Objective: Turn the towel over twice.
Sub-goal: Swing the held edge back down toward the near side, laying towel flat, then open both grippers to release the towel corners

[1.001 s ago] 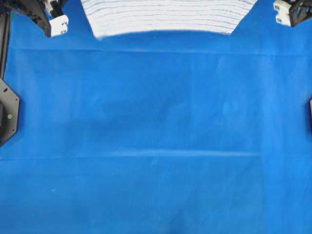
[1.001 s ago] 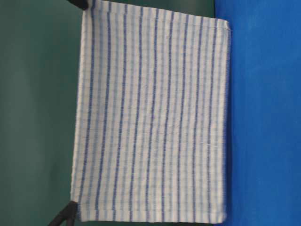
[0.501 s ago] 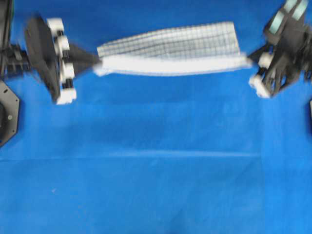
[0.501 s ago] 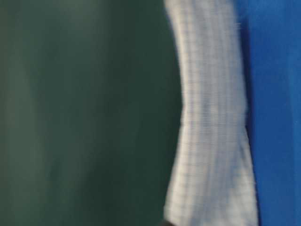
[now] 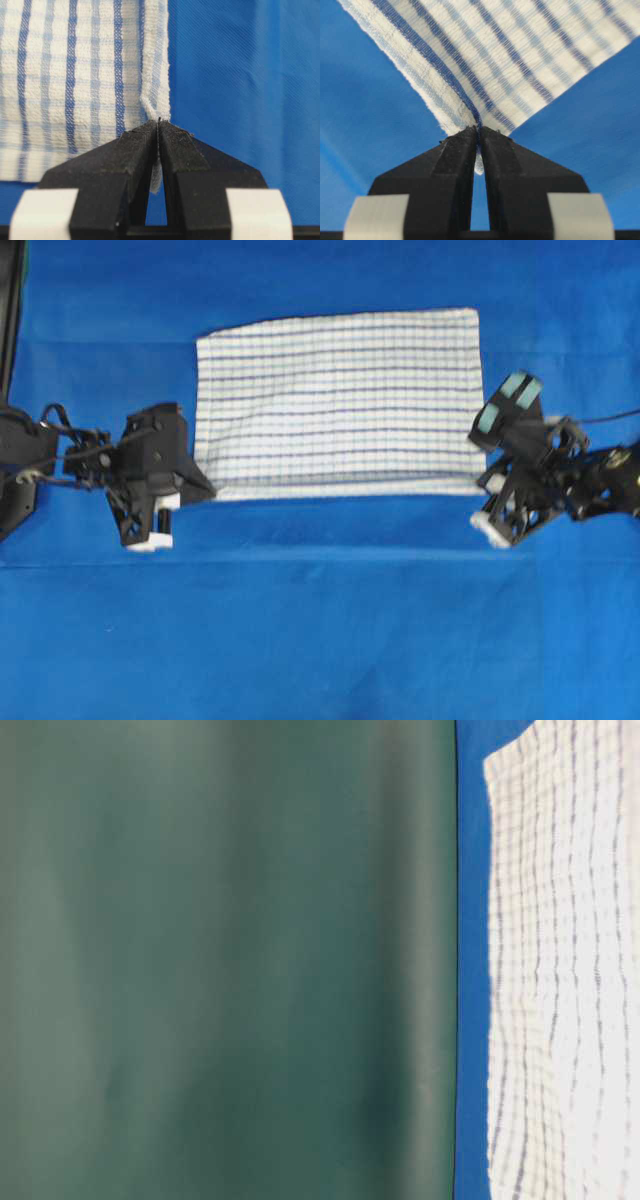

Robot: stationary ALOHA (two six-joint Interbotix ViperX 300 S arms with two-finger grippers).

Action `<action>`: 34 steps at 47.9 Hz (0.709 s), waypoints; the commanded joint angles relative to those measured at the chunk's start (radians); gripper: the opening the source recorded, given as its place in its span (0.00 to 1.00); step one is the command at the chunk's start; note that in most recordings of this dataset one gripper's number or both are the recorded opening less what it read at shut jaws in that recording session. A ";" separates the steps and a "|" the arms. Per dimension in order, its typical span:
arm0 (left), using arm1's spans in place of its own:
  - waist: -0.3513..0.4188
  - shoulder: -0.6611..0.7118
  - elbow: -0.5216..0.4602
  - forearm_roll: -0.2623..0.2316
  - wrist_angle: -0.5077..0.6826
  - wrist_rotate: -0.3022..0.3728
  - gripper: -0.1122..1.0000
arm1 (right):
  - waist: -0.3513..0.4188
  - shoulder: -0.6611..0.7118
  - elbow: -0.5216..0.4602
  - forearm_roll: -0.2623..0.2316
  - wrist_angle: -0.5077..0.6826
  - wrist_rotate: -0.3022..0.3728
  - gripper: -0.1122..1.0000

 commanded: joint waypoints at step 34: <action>-0.160 0.054 -0.020 -0.002 0.028 -0.106 0.13 | 0.195 0.132 -0.104 -0.023 0.009 0.160 0.16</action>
